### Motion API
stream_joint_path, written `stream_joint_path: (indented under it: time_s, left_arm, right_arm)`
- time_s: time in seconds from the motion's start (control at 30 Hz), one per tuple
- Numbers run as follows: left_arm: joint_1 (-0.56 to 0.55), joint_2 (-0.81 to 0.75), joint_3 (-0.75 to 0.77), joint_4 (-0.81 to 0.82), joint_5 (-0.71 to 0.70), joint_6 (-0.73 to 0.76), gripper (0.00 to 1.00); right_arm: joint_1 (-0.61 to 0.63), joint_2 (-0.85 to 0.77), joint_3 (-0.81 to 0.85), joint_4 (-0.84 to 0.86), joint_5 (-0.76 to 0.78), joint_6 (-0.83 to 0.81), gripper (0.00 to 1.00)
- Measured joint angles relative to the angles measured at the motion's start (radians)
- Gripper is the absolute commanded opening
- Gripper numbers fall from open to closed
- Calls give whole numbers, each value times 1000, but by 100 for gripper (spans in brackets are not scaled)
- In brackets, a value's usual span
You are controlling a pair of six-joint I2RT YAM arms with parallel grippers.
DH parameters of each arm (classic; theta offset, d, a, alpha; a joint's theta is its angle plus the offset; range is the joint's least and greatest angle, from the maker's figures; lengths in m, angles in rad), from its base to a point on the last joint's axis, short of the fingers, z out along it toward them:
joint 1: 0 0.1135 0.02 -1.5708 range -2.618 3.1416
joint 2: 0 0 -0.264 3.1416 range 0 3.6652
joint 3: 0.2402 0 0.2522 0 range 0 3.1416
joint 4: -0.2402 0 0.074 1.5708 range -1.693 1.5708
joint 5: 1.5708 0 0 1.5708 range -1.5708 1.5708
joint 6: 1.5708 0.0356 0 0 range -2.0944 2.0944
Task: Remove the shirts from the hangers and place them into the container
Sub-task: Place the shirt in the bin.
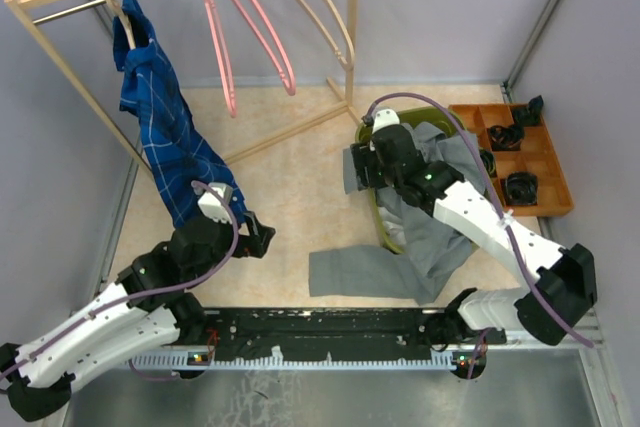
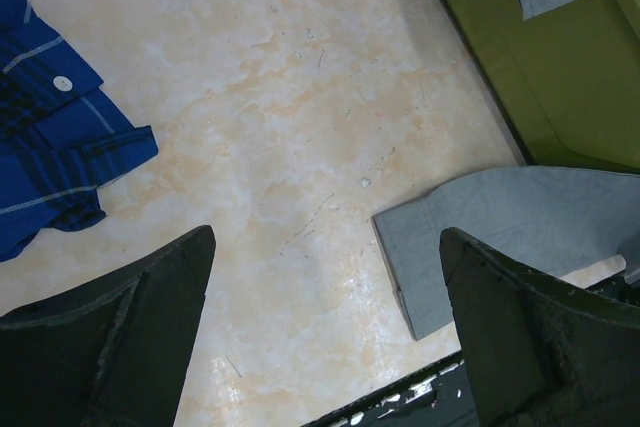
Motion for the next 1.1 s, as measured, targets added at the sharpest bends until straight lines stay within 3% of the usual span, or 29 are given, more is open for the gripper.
stream_joint_path:
  time_s: [0.2, 0.47, 0.57, 0.67, 1.1]
  left_arm:
    - [0, -9, 0, -1, -7, -2, 99]
    - [0, -9, 0, -1, -8, -3, 99]
    - [0, -7, 0, -1, -9, -3, 99]
    - [0, -6, 0, -1, -9, -3, 99]
    - [0, -4, 0, -2, -16, -3, 99]
  right_arm:
    - [0, 34, -15, 71, 51, 10, 42]
    - [0, 66, -23, 114, 61, 24, 43]
    - [0, 84, -23, 121, 57, 29, 34]
    - [0, 107, -23, 120, 61, 38, 14]
    - [-4, 28, -63, 116, 45, 61, 15]
